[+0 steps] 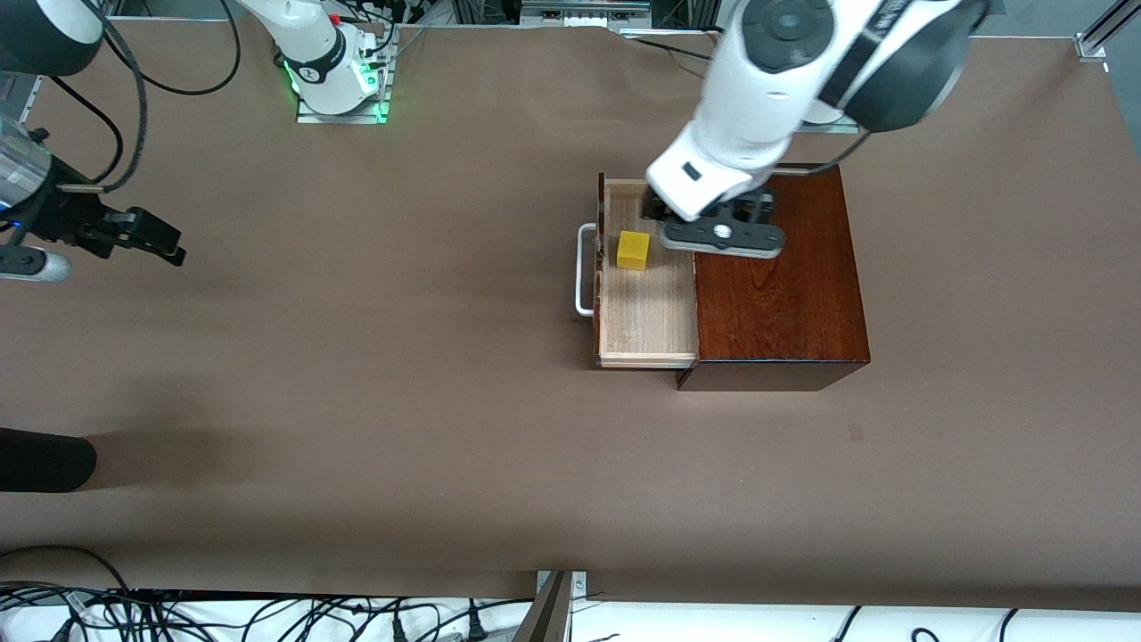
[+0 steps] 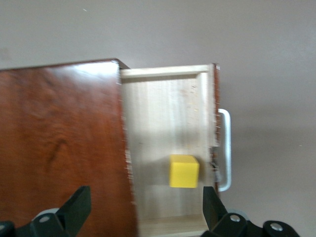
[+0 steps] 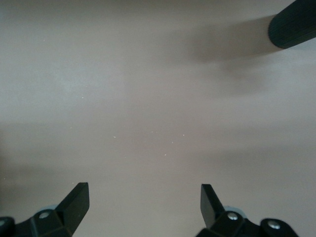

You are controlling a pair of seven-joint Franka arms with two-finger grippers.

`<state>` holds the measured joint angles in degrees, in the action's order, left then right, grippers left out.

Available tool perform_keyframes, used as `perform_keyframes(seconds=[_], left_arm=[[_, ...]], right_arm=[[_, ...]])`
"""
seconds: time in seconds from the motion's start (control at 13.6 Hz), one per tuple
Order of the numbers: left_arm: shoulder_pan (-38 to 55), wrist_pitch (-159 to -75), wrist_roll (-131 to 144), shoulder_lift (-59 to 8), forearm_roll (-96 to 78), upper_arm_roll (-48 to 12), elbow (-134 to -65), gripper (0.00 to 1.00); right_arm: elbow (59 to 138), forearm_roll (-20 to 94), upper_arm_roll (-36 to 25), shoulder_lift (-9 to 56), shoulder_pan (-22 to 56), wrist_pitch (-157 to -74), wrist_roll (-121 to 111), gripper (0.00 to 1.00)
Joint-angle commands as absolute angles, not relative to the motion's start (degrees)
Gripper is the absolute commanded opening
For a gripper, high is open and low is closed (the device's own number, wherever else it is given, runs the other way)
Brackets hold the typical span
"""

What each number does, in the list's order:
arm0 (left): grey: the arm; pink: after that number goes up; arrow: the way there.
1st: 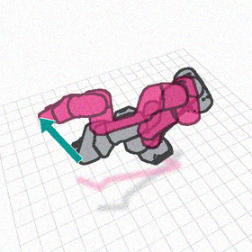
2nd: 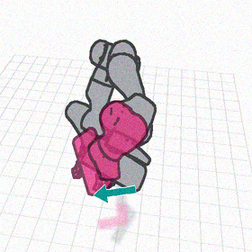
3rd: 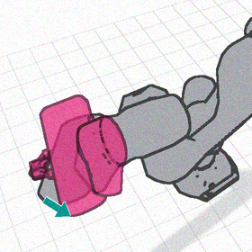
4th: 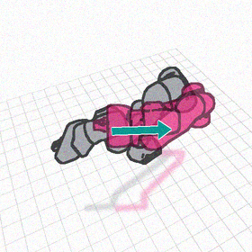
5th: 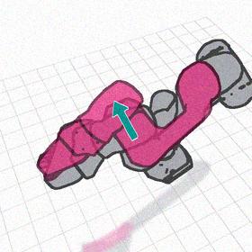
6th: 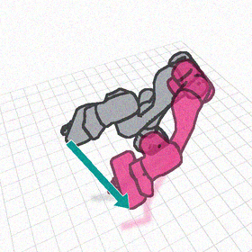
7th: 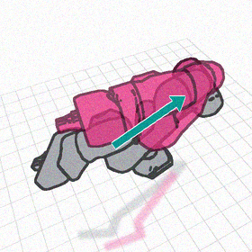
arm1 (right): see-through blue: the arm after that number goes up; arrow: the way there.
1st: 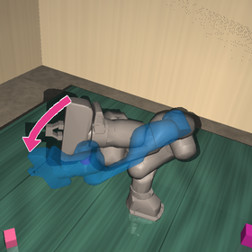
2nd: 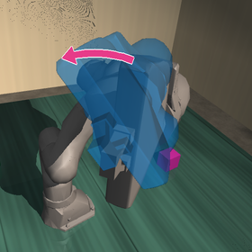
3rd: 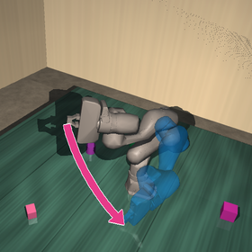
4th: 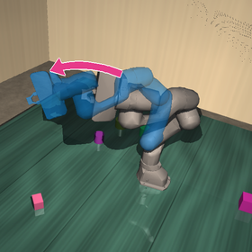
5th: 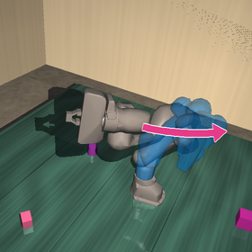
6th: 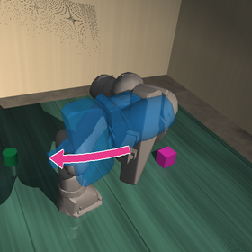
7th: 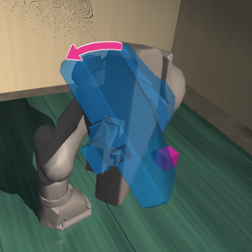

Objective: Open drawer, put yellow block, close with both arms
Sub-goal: 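Move the left gripper down to the drawer handle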

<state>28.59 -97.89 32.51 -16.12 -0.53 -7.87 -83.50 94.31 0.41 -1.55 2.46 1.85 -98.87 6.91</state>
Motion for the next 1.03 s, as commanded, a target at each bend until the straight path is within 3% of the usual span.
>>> perform_keyframes(seconds=[0.0, 0.66, 0.96], left_arm=[[30.9, -99.7, 37.1, -18.9, -0.3, -8.2, -80.9, 1.00], [39.7, -110.2, 53.9, -26.8, 0.0, -8.3, -80.7, 1.00], [44.5, -111.5, 62.8, -33.9, 0.4, -7.9, -74.6, 1.00]], right_arm=[[96.3, 1.1, -1.5, 0.5, 0.8, -99.1, 7.2, 1.00], [95.7, 0.6, -1.5, 2.5, 1.1, -98.9, 7.6, 1.00], [95.7, 0.7, -2.3, 2.7, 1.1, -98.0, 8.3, 1.00]])
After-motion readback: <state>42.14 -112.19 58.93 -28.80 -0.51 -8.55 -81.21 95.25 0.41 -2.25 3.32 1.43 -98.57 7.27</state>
